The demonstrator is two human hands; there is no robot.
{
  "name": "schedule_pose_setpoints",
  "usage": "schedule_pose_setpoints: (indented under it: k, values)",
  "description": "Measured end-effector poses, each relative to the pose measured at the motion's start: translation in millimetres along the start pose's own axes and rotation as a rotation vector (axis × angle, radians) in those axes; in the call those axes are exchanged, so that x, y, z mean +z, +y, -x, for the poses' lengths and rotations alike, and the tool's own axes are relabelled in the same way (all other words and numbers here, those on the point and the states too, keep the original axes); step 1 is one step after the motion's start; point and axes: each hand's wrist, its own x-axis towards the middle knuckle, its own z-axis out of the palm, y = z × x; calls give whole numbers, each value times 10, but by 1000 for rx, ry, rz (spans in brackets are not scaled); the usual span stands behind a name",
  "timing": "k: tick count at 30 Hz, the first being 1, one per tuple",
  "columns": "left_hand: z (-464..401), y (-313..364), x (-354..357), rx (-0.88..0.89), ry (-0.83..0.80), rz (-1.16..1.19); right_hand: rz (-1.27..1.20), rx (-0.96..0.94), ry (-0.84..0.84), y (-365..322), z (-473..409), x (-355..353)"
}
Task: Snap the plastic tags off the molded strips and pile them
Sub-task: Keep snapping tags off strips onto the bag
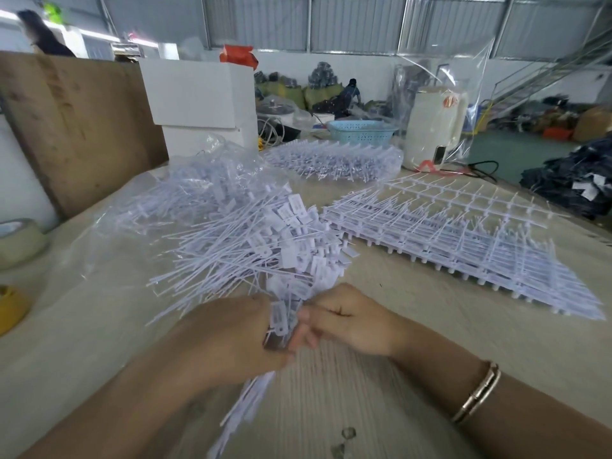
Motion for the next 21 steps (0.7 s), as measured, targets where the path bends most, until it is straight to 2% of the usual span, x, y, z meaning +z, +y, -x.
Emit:
schedule_pose_setpoints:
  k: [5, 8, 10, 13, 17, 19, 21]
  values:
    - [-40, -104, 71, -49, -14, -103, -168, -16, 790, 109, 38, -262]
    - [-30, -80, 78, 2, -55, -129, -278, 100, 1045, 225, 30, -475]
    - [-34, -56, 98, 75, -18, -128, -356, 164, 1122, 302, 13, -550]
    - [-43, 22, 113, 170, 43, -78, -308, 156, 1087, 374, -16, -554]
    - [-24, 74, 38, 214, -24, 39, -299, 148, 1089, 374, -22, -543]
    - [-46, 40, -76, 264, 140, 224, -365, 140, 1143, 360, -10, -549]
    - [-126, -21, -246, 284, 452, 343, -376, 121, 1179, 360, 0, -560]
